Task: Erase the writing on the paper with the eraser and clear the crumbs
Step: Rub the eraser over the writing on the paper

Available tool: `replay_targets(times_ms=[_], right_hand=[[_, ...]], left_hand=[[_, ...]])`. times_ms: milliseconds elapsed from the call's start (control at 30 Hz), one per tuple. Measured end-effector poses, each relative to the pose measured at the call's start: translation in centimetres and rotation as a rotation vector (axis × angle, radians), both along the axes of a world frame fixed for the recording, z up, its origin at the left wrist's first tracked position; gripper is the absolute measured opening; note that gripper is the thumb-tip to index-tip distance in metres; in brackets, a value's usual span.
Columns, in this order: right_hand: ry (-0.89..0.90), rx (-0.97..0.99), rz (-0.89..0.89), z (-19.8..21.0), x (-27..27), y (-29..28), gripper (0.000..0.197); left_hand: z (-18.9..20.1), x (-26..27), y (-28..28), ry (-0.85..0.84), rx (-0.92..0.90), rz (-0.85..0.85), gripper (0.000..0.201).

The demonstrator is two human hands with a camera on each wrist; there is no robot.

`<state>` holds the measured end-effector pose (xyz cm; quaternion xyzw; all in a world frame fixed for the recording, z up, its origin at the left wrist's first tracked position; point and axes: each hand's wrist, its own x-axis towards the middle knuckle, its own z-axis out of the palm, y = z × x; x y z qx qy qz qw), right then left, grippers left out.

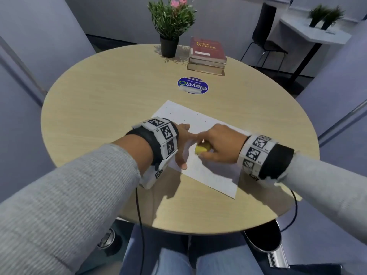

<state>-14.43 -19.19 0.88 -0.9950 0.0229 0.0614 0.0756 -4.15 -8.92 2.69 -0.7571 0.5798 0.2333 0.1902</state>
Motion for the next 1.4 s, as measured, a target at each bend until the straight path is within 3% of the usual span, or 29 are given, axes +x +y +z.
replay_targets(times_ms=[100, 233, 367, 533, 667, 800, 967, 1133, 1400], right_hand=[[0.072, 0.019, 0.150, -0.4, -1.3, 2.2, 0.023], [0.010, -0.006, 0.023, 0.2, -0.6, -0.1, 0.023], [0.046, 0.043, 0.183, -0.4, -1.5, 2.2, 0.021], [-0.021, 0.015, 0.039, 0.1, -0.5, 0.0, 0.019], [0.054, 0.012, 0.163, -0.8, -1.7, 2.1, 0.022], [-0.014, -0.023, -0.025, 0.0, -0.5, -0.8, 0.024], [0.060, 0.035, 0.119, -1.1, -1.9, 1.8, 0.023], [-0.008, -0.004, -0.112, -0.7, -0.4, -2.8, 0.029], [-0.032, -0.021, -0.117, -1.4, -0.3, -3.3, 0.027]], left_hand=[[-0.3, 0.5, 0.0, -0.014, 0.054, 0.039, 0.100], [-0.8, 0.3, 0.3, 0.015, -0.029, 0.080, 0.099], [-1.0, 0.8, -0.1, 0.002, 0.057, 0.090, 0.112], [-0.9, 0.5, 0.1, 0.016, 0.004, 0.072, 0.103], [-0.9, 0.6, 0.0, -0.006, 0.052, 0.063, 0.107], [-0.6, 0.5, 0.1, -0.011, 0.034, 0.057, 0.106], [-1.0, 0.8, -0.2, -0.024, 0.064, 0.058, 0.110], [-1.3, 0.8, -0.4, -0.047, 0.067, 0.068, 0.110], [-1.4, 0.8, -1.0, -0.055, 0.068, 0.097, 0.118]])
